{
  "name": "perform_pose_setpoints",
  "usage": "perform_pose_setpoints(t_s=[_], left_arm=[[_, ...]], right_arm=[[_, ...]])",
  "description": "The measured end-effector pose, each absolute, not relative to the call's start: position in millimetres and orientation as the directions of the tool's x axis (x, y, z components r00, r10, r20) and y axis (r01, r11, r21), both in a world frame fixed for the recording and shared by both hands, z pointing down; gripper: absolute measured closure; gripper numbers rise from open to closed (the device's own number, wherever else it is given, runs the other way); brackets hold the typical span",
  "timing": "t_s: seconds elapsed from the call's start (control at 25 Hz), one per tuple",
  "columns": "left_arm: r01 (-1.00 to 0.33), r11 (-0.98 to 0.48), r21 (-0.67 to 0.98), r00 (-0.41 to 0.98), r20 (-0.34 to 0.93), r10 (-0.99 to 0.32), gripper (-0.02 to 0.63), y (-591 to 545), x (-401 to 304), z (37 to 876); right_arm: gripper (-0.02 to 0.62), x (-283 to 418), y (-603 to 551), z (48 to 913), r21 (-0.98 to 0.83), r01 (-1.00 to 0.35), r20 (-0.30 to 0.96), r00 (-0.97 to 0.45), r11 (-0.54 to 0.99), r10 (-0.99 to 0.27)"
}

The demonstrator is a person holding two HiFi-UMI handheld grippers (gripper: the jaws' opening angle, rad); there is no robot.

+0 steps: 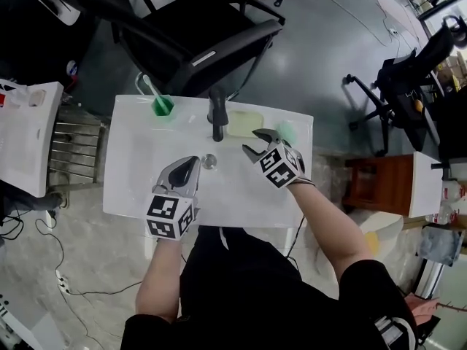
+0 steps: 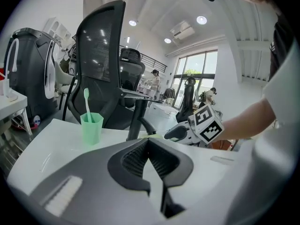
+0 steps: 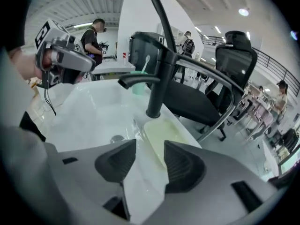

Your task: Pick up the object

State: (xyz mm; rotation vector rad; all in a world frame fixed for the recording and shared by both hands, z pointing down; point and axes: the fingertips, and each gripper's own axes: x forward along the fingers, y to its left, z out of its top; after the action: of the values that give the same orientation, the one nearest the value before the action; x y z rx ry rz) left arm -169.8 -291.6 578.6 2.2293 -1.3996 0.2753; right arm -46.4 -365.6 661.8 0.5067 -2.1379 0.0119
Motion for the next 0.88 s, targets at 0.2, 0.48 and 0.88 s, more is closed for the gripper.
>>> perform_pose_setpoints(t_s=[0.2,0.48,0.88], left_arm=[[-0.885,-0.349,0.307,0.456,0.424,-0.782,0.595,-290.7,-176.0,588.7],[-0.884,-0.345,0.316,0.458,0.429,-0.779,0.595,-291.0,-186.9,595.6],[-0.868,-0.375,0.325,0.488,0.422,-0.764,0.595,-293.4,-200.0,594.2]], right_arm=[[0.43,-50.1,-370.6,687.9,0.228,-0.317,0.821,-0.445,0.921,-0.356],[0.464,-44.2,-378.0,709.9,0.331,-0.256,0.845,-0.348,0.908,-0.406],[0.531,-43.5,-381.4,713.1,0.453,-0.194,0.834,-0.254,0.87,-0.491]])
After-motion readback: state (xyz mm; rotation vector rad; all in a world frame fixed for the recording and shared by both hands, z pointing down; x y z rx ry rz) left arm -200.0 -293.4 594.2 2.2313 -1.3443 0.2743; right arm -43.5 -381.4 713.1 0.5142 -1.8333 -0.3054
